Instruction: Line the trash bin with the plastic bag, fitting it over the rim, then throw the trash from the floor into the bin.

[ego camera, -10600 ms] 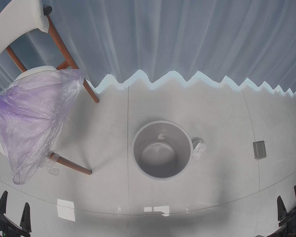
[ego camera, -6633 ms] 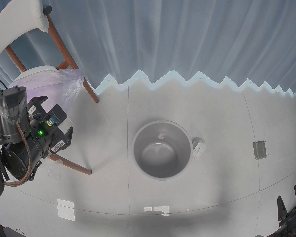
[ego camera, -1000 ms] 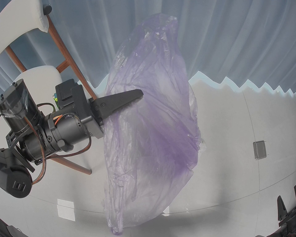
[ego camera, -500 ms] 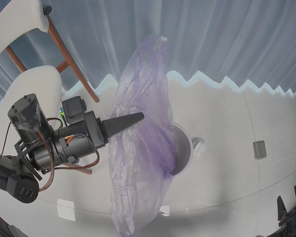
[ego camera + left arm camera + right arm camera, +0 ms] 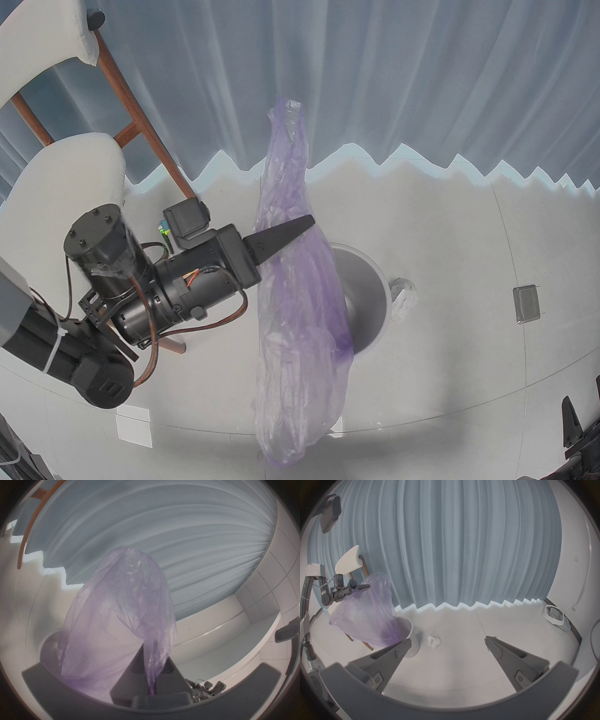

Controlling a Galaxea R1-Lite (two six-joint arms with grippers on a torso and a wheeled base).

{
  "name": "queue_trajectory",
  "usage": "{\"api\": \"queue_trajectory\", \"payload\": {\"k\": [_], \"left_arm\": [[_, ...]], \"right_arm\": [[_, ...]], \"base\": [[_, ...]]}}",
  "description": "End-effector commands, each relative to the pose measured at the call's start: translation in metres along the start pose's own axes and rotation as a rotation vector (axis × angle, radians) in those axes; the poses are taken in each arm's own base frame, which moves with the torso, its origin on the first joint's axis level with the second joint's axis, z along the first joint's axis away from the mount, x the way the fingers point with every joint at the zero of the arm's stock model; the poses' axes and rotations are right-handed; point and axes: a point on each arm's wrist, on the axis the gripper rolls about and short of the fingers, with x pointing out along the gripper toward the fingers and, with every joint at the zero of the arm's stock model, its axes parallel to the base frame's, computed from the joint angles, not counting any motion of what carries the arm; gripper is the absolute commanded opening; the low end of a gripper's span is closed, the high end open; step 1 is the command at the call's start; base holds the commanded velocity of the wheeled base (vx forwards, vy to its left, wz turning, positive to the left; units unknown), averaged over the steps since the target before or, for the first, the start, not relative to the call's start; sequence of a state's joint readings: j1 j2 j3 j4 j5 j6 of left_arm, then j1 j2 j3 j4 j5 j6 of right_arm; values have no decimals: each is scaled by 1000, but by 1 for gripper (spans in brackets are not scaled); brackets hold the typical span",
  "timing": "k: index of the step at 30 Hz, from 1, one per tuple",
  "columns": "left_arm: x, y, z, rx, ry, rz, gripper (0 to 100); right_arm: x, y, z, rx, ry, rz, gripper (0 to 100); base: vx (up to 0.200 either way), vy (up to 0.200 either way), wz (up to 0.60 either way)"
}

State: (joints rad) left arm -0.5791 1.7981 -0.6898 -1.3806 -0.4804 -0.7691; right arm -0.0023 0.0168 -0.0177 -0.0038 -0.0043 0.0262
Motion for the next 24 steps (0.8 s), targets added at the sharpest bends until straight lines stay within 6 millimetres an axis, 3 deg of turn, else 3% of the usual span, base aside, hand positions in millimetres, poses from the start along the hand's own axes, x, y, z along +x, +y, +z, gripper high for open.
{"api": "queue_trajectory", "payload": {"k": [1, 12, 16, 21, 24], "left_arm": [[21, 15, -2, 2, -31, 19, 0], [28, 12, 2, 119, -80, 105, 0], [24, -4, 7, 131, -129, 118, 0], [14, 2, -14, 119, -60, 161, 0], [14, 5, -16, 135, -51, 170, 0]], "right_arm": [[0, 0, -5, 0, 2, -1, 100], [0, 0, -5, 1, 0, 0, 100], [0, 0, -5, 0, 0, 2, 100], [0, 0, -5, -2, 0, 2, 100], [0, 0, -5, -2, 0, 0, 100]], "base": [[0, 0, 0], [0, 0, 0], [0, 0, 0], [0, 0, 0], [0, 0, 0]]}}
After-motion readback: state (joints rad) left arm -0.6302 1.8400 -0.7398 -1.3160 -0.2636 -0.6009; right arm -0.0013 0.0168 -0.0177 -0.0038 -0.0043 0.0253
